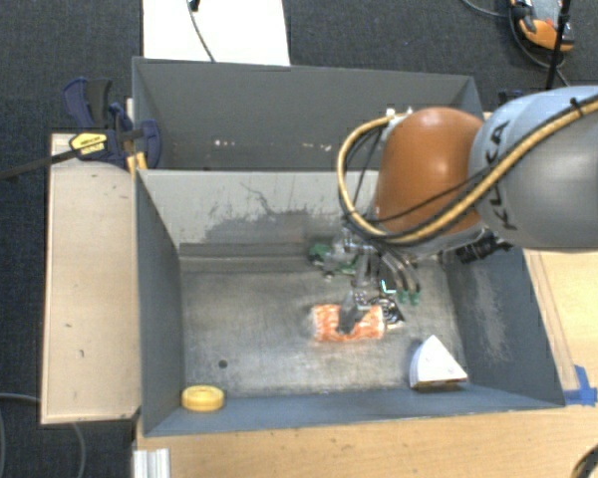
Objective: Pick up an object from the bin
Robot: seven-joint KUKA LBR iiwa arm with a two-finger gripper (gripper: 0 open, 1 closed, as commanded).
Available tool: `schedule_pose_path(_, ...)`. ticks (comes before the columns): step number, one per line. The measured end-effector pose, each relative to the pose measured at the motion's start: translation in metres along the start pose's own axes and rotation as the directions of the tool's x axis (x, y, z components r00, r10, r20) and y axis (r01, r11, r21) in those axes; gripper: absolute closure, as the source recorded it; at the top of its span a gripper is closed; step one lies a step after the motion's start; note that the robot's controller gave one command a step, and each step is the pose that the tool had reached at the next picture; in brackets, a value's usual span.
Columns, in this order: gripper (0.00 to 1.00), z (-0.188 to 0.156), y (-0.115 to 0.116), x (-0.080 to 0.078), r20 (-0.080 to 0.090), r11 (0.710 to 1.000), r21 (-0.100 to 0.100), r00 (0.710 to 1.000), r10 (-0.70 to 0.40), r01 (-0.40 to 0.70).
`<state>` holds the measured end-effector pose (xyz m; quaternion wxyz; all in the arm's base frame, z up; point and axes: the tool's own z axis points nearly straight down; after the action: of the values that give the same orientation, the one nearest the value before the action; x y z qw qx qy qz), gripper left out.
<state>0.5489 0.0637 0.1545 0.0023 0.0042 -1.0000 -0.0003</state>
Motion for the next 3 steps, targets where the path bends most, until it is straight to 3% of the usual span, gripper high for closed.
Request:
schedule_pose_path(1,0.00,-0.004,0.000,-0.002,0.008,1.000,0.000,1.000,0.002,-0.002)
schedule_pose_path(2,0.00,0.062,-0.041,0.017,0.012,0.998,0.001,0.998,-0.060,0.060)
schedule_pose_path(3,0.00,0.071,-0.052,0.020,0.005,0.997,0.001,0.997,-0.083,0.083)
